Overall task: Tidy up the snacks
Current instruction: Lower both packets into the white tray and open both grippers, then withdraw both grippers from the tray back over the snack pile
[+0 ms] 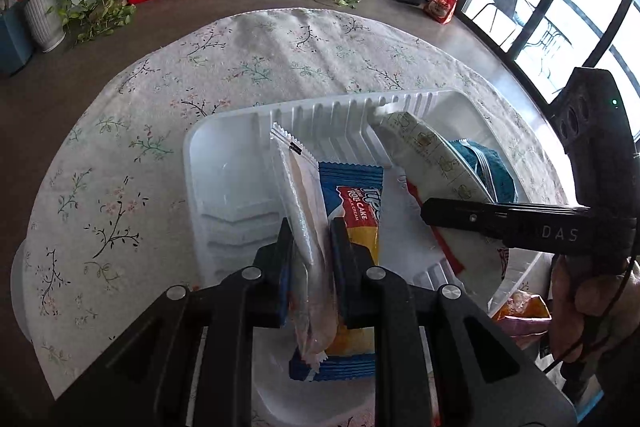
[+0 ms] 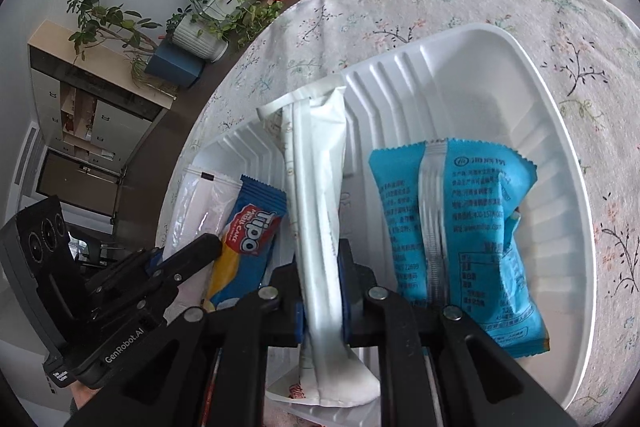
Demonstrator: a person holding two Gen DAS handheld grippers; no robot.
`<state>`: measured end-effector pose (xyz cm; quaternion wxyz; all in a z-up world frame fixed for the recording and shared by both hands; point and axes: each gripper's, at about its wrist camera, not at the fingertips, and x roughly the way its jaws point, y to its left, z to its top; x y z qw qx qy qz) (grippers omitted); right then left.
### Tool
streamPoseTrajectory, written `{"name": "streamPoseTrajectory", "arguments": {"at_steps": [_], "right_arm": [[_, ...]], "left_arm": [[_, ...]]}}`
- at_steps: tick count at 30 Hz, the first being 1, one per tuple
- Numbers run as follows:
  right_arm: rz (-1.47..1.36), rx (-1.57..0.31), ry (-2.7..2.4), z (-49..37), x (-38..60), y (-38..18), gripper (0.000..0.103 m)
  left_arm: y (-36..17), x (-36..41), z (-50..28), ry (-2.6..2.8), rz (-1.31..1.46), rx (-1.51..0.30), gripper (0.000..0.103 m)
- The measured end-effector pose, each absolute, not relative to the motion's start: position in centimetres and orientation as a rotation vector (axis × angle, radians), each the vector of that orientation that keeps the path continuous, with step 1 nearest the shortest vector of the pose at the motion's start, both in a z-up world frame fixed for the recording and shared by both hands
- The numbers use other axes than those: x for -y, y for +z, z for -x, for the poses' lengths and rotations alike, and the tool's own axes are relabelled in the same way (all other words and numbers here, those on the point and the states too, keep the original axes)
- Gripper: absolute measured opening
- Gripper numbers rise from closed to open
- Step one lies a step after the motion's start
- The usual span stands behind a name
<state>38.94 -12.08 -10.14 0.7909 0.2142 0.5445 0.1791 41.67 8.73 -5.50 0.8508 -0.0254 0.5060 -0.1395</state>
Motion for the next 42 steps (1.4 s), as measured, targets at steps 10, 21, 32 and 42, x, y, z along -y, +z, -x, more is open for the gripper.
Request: {"name": "streamPoseTrajectory", "arguments": {"at_steps": [10, 21, 32, 42], "right_arm": [[-0.429, -1.145, 0.366, -38.4, 12.2, -9.4, 0.027], [-0.475, -1.056, 0.388, -36.4, 14.1, -6.1, 0.067], [-0.469, -0.787, 0.383, -25.0, 20.7, -0.7, 0.093], [-0.397, -0.699, 0.261, -14.0, 24.3, -3.5, 0.094]], "left_arm": [[-4.8, -9.1, -40.7, -0.268, 0.034, -1.043, 0.061], [-1.4, -9.1, -36.6, -0.248, -0.003, -0.930, 0.088], [0.3, -11.5, -24.1, -0.089, 0.226, -0.807, 0.103], [-3.7, -7.3, -16.3, 0.004, 0.298, -0.870, 0.103]]}}
